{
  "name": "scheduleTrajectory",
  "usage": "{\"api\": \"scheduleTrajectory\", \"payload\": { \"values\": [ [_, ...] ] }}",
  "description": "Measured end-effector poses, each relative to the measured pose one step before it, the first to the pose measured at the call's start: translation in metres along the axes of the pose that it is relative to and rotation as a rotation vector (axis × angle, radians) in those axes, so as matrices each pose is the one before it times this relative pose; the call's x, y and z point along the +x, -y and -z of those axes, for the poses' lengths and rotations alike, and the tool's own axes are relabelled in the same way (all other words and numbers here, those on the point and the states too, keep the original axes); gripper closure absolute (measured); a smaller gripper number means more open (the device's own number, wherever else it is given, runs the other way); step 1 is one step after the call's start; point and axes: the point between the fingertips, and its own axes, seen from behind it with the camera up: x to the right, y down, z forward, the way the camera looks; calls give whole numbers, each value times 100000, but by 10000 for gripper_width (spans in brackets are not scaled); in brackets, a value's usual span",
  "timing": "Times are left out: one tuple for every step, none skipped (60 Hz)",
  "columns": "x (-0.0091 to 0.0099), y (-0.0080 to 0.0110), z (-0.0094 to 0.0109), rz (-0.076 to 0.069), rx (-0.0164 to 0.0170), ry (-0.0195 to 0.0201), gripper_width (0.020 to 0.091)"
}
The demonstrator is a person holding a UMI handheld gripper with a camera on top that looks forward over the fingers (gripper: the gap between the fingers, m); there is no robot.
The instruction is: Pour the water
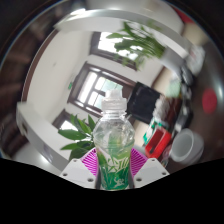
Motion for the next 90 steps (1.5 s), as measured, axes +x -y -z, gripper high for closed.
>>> {"api": "scheduleTrajectory", "payload": {
  "values": [
    [-223, 660, -13, 6697, 124, -635, 729],
    [-92, 717, 45, 6845, 285, -856, 730],
    [47, 760, 15, 6947, 313, -1149, 732],
    [31, 530, -22, 7166, 41, -1749, 730],
    [219, 654, -1, 7173, 27, -1699, 731],
    [364, 600, -8, 7177, -57, -1960, 731],
    [842, 458, 131, 6995, 1161, -1219, 731],
    [405, 215, -643, 6584, -344, -2507, 731],
    [505, 534, -97, 6438, -246, -2338, 728],
    [727, 408, -166, 5752, -510, -2575, 731],
    [764, 392, -139, 5156, -329, -2639, 730],
    [719, 335, -211, 4682, -18, -2408, 729],
    [712, 401, -207, 4488, 373, -2086, 729],
    [700, 213, -181, 4254, 477, -1960, 729],
    [1392, -486, 160, 4220, 677, -1307, 730],
    [208, 241, -293, 3051, -339, -2279, 730],
    [616, -73, -202, 3397, -201, -1861, 730],
    [686, -61, -159, 3347, -408, -1848, 729],
    [783, -166, -219, 3254, -434, -1974, 728],
    [799, -131, -241, 3080, -216, -2004, 728],
    [795, -151, -284, 2908, -149, -1972, 730],
    [832, -175, -300, 2703, -162, -1960, 728],
    [784, -226, -314, 2371, -216, -1914, 728],
    [1315, -759, -371, 2170, 80, -1521, 728],
    [540, -220, -237, 1715, -336, -1836, 728],
    [715, -395, -222, 1463, 114, -1391, 728],
    [539, -382, -256, 1203, -364, -1288, 729],
    [509, -486, -271, 864, -544, -1116, 729],
    [462, -512, -231, 424, -606, -1037, 728],
    [420, -563, -268, 22, -547, -955, 728],
    [448, -526, -302, -143, -390, -901, 728],
    [485, -556, -301, -426, -427, -764, 729],
    [414, -583, -300, -644, -445, -590, 728],
    [389, -583, -275, -774, -529, -415, 728],
    [815, -973, -539, -484, -622, -40, 728],
    [250, -718, -195, -775, -470, -220, 729],
    [224, -605, -271, -761, -904, -159, 728],
    [204, -589, -259, -816, -684, -52, 727],
    [178, -490, -234, -839, -381, 77, 727],
    [193, -491, -236, -757, -140, 60, 727],
    [213, -475, -283, -775, -155, -116, 728],
    [188, -514, -303, -839, -289, -232, 728],
    [212, -509, -295, -663, -350, -218, 728],
    [209, -470, -298, -345, -263, -93, 728],
    [131, -290, -308, -117, -771, -167, 728],
    [317, -563, -132, -257, -76, 126, 729],
    [120, -518, -222, -228, -523, 29, 729],
    [59, -490, -190, -195, -487, 208, 729],
    [20, -453, -158, -264, -444, 301, 729],
    [46, -466, -218, -317, -540, 314, 729],
    [-10, -491, -189, -442, -602, 356, 729],
    [-1, -514, -193, -475, -648, 258, 729],
    [23, -525, -164, -450, -824, 182, 724],
    [106, -117, 196, -422, -35, -137, 712],
    [-40, 465, -202, -940, 3087, -284, 710],
    [-19, -230, 37, -850, 124, 343, 705],
    [-12, -167, -510, -305, -214, 402, 709],
    [21, 160, 79, -2, 1194, 260, 713],
    [16, -241, 125, 216, -665, 199, 713],
    [-37, 63, 84, -9, 454, 373, 715],
    [-4, -37, 43, -173, 48, 285, 715],
    [46, -35, 36, -252, 19, 19, 715],
    [141, 247, 1061, -472, 139, -255, 715],
    [58, -153, -720, -534, 13, 205, 715],
    [38, -20, -123, -328, 247, 62, 716],
    [-7, -31, -101, -190, 160, 48, 706],
    [-36, -41, -61, -71, 141, 30, 692],
    [-91, 33, 483, 135, 321, -45, 682],
    [-13, -9, -44, 311, -13, 16, 668],
    [-59, 49, -27, 354, 157, 242, 654],
    [-19, 10, -3, 211, -124, 234, 638],
    [-12, 9, 6, 81, -87, 156, 626],
    [-6, -8, 45, 20, -273, 97, 611],
    [49, -120, -54, -15, -362, 168, 597],
    [-12, -154, 77, 74, -1015, 150, 580],
    [-56, -162, 153, 216, -1043, 262, 552],
    [53, -86, 215, 377, -713, 11, 515],
    [91, 56, 264, 508, -174, -81, 468],
    [127, 109, 313, 303, 210, -327, 425],
    [156, 174, 343, 83, 467, -531, 367],
    [154, 127, 381, -184, 402, -559, 343],
    [130, 80, 527, -175, 249, -192, 307],
    [-12, 31, 469, -309, 17, 79, 279],
    [-1, -44, 540, -282, -24, 199, 264],
    [17, -89, 573, -345, -110, 72, 254],
    [-7, -87, 636, -370, -167, 192, 254],
    [3, -105, 669, -444, -167, 138, 257],
    [-6, -140, 699, -475, -117, 177, 260],
    [-173, -133, 532, -387, 4, 220, 264],
    [-34, -41, 925, -240, 56, 318, 268]
  ]
}}
